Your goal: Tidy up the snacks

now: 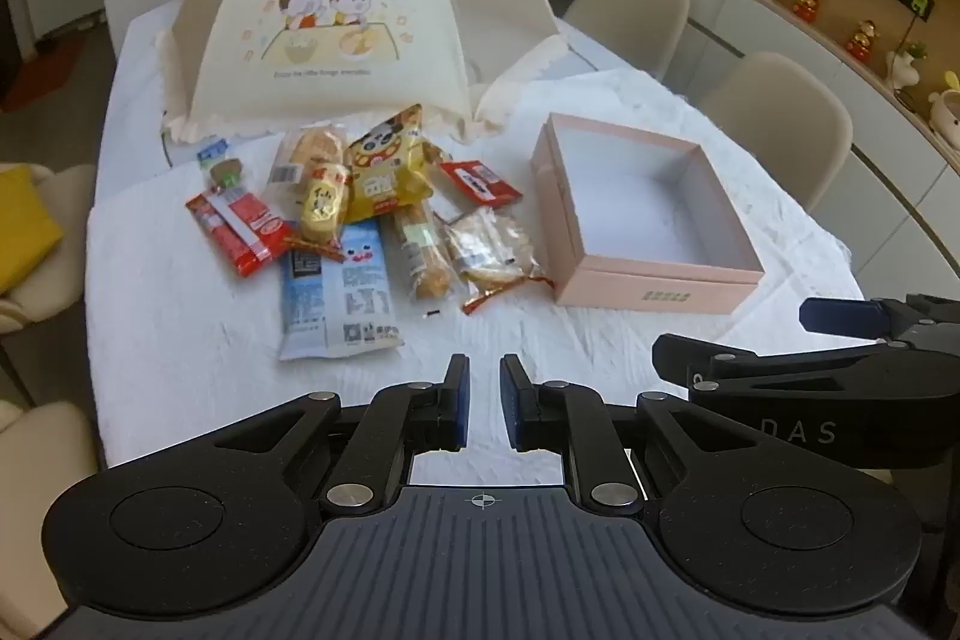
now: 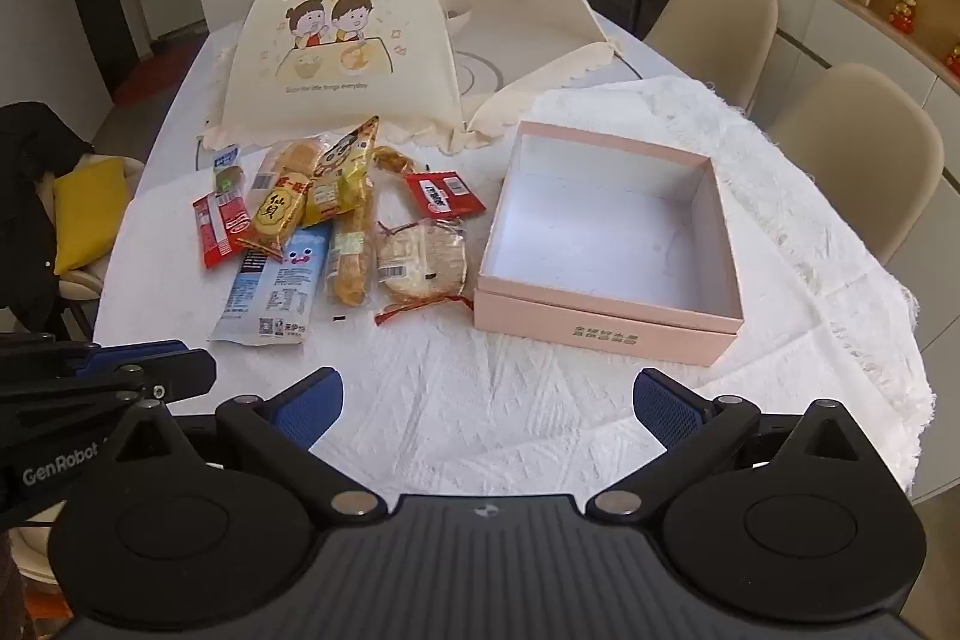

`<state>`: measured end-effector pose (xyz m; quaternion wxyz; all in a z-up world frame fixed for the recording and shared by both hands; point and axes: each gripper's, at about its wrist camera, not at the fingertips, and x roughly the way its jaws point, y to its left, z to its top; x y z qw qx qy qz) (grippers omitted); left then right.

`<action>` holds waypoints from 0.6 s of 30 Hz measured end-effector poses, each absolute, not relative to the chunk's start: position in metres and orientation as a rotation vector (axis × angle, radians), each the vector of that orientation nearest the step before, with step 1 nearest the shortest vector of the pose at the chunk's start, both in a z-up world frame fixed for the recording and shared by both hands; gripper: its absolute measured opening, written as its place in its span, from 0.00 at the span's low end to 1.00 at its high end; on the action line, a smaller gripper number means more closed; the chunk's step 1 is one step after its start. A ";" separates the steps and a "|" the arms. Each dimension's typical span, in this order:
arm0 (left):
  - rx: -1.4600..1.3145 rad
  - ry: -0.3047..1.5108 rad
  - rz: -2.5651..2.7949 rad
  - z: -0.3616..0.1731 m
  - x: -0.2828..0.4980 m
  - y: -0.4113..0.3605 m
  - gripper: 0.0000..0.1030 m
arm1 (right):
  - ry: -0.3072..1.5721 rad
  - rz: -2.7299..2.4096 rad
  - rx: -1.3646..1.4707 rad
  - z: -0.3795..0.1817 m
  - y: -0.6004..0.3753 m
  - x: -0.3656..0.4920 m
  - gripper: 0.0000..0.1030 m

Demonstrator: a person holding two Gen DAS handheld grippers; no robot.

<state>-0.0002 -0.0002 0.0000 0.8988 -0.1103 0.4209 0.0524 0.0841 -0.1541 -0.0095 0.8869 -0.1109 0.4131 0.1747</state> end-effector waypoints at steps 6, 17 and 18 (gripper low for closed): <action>-0.231 0.882 0.114 -0.003 -0.006 -0.003 0.15 | 0.857 0.361 -0.215 -0.018 -0.148 0.078 1.00; -0.256 0.902 0.120 -0.003 -0.005 0.002 0.15 | 0.897 0.400 -0.185 -0.019 -0.154 0.081 1.00; -0.257 0.903 0.120 -0.004 -0.006 0.002 0.15 | 0.898 0.402 -0.186 -0.019 -0.154 0.081 1.00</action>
